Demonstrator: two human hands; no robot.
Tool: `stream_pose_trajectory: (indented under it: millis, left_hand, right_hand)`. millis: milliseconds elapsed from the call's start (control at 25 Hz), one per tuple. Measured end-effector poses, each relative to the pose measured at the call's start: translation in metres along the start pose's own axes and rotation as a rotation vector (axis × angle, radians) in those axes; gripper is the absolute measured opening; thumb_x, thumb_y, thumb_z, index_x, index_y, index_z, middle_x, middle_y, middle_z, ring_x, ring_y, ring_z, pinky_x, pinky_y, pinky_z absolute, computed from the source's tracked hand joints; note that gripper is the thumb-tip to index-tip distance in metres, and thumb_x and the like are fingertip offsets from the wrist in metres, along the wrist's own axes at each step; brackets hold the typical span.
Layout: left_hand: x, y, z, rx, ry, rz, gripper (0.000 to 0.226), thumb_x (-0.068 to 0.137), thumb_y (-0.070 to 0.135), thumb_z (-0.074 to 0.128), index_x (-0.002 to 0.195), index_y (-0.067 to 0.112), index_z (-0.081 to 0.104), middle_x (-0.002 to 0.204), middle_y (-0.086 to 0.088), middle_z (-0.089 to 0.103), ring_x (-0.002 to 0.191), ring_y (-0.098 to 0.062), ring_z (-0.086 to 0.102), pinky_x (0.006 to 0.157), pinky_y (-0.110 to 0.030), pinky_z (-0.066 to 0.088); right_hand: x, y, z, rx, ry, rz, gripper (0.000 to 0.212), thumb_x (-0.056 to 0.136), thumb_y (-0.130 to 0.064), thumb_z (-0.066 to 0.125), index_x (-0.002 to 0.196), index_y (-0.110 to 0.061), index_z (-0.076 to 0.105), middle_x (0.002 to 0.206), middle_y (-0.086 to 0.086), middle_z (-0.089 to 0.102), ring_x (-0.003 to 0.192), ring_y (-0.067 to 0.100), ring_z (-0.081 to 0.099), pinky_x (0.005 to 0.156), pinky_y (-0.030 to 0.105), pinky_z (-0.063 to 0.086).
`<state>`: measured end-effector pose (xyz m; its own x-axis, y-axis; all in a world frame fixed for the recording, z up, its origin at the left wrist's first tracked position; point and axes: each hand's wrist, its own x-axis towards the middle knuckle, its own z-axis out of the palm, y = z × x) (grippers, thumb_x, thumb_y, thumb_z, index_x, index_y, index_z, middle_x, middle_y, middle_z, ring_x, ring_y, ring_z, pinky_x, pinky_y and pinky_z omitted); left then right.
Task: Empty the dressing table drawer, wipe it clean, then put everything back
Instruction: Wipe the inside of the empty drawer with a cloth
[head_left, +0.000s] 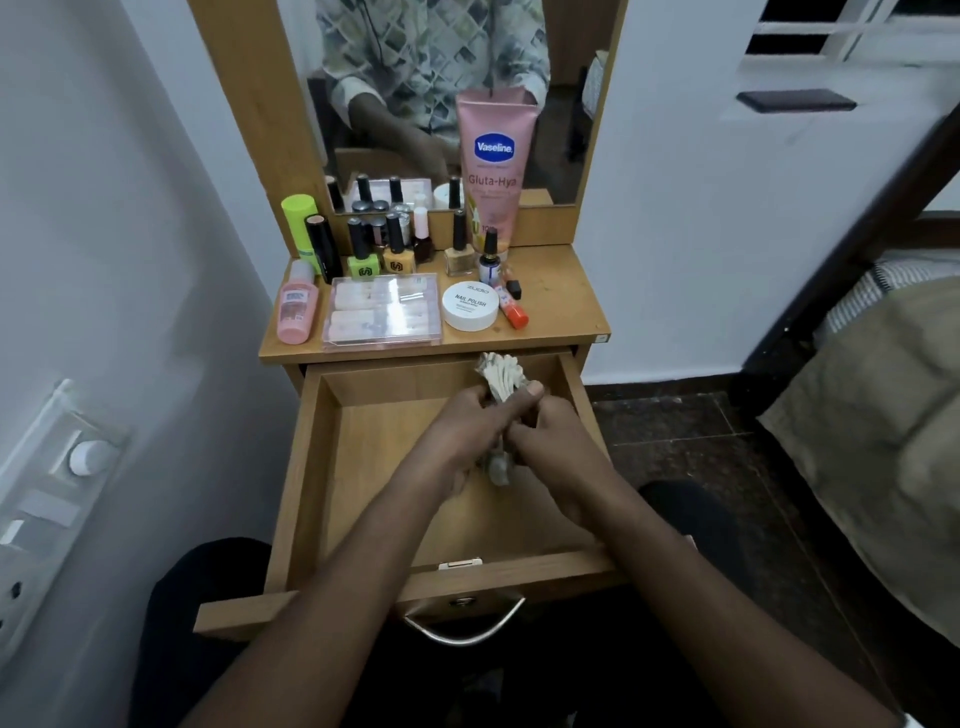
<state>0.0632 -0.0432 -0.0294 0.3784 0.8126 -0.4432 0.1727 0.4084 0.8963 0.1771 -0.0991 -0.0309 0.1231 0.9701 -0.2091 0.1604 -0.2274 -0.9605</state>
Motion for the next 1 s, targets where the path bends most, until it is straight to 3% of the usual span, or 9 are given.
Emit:
stream_pose_trajectory:
  millis: [80, 160, 240, 320, 400, 520, 720, 880, 1000]
  left_hand:
    - [0.011, 0.004, 0.008, -0.032, 0.031, 0.009, 0.045, 0.082, 0.037, 0.077, 0.119, 0.015, 0.066, 0.103, -0.004, 0.075, 0.093, -0.02, 0.072, 0.08, -0.036, 0.06]
    - [0.023, 0.004, 0.014, 0.252, 0.185, 0.147, 0.029, 0.087, 0.025, 0.07, 0.113, 0.013, 0.067, 0.102, -0.002, 0.073, 0.089, -0.017, 0.07, 0.076, -0.034, 0.06]
    - [0.03, 0.001, 0.02, 0.739, 0.325, 0.444, 0.023, 0.09, 0.025, 0.066, 0.11, 0.015, 0.068, 0.102, 0.001, 0.067, 0.086, -0.012, 0.063, 0.069, -0.026, 0.052]
    - [0.04, -0.005, 0.022, 1.055, 0.35, 0.73, 0.022, 0.091, 0.023, 0.065, 0.111, 0.012, 0.067, 0.11, -0.002, 0.062, 0.09, -0.014, 0.059, 0.068, -0.024, 0.046]
    - [0.054, -0.011, 0.018, 1.244, 0.322, 0.95, 0.025, 0.089, 0.015, 0.066, 0.112, 0.007, 0.066, 0.116, -0.009, 0.061, 0.1, -0.022, 0.061, 0.074, -0.031, 0.053]
    - [0.071, -0.018, 0.017, 1.379, 0.366, 1.195, 0.025, 0.087, 0.008, 0.068, 0.112, 0.003, 0.066, 0.109, -0.015, 0.066, 0.1, -0.028, 0.065, 0.079, -0.037, 0.057]
    - [0.078, -0.024, 0.028, 1.234, 0.422, 1.231, 0.026, 0.087, 0.005, 0.068, 0.113, 0.004, 0.067, 0.108, -0.015, 0.07, 0.099, -0.027, 0.069, 0.081, -0.035, 0.058]
    - [0.079, -0.023, 0.022, 1.219, 0.416, 1.33, 0.025, 0.092, 0.012, 0.057, 0.112, 0.003, 0.068, 0.108, -0.014, 0.071, 0.096, -0.027, 0.07, 0.077, -0.035, 0.06]
    - [0.082, -0.02, 0.019, 1.247, 0.417, 1.446, 0.028, 0.094, 0.012, 0.052, 0.112, 0.001, 0.07, 0.109, -0.016, 0.072, 0.097, -0.027, 0.071, 0.079, -0.034, 0.058]
  right_hand:
    - [-0.005, 0.0, -0.006, 0.056, 0.054, -0.001, 0.04, 0.088, -0.002, 0.053, 0.125, -0.014, 0.062, 0.106, 0.004, 0.072, 0.097, 0.015, 0.07, 0.086, 0.04, 0.059]
    - [-0.015, -0.013, -0.006, -0.437, 0.087, -0.025, 0.023, 0.091, -0.012, 0.053, 0.11, -0.009, 0.066, 0.098, 0.007, 0.071, 0.085, 0.018, 0.068, 0.075, 0.037, 0.057]
    - [-0.033, -0.025, 0.005, -1.027, -0.04, -0.072, 0.023, 0.097, -0.027, 0.048, 0.101, -0.011, 0.064, 0.097, 0.007, 0.068, 0.083, 0.022, 0.063, 0.068, 0.033, 0.047]
    - [-0.051, -0.025, 0.016, -1.188, -0.178, -0.143, 0.034, 0.099, -0.043, 0.044, 0.095, -0.015, 0.063, 0.086, 0.003, 0.061, 0.08, 0.023, 0.059, 0.067, 0.031, 0.041]
    - [-0.059, -0.022, 0.013, -1.154, -0.223, -0.12, 0.044, 0.098, -0.052, 0.04, 0.086, -0.014, 0.06, 0.077, 0.002, 0.054, 0.074, 0.021, 0.054, 0.065, 0.032, 0.04]
    - [-0.05, -0.012, 0.0, -1.108, -0.243, -0.196, 0.048, 0.097, -0.053, 0.045, 0.092, -0.011, 0.067, 0.08, 0.004, 0.066, 0.073, 0.02, 0.061, 0.067, 0.037, 0.052]
    - [-0.045, -0.002, -0.002, -1.03, -0.25, -0.214, 0.037, 0.095, -0.046, 0.052, 0.091, -0.015, 0.072, 0.076, 0.001, 0.069, 0.069, 0.015, 0.064, 0.069, 0.039, 0.057]
    - [-0.05, -0.001, -0.019, -0.589, 0.277, -0.22, 0.016, 0.093, -0.023, 0.057, 0.084, -0.019, 0.07, 0.072, -0.006, 0.067, 0.063, 0.007, 0.063, 0.065, 0.035, 0.057]
    - [-0.059, 0.003, -0.055, -0.678, 0.459, -0.209, 0.012, 0.09, -0.013, 0.059, 0.093, -0.02, 0.067, 0.086, -0.008, 0.062, 0.076, 0.005, 0.058, 0.07, 0.024, 0.051]
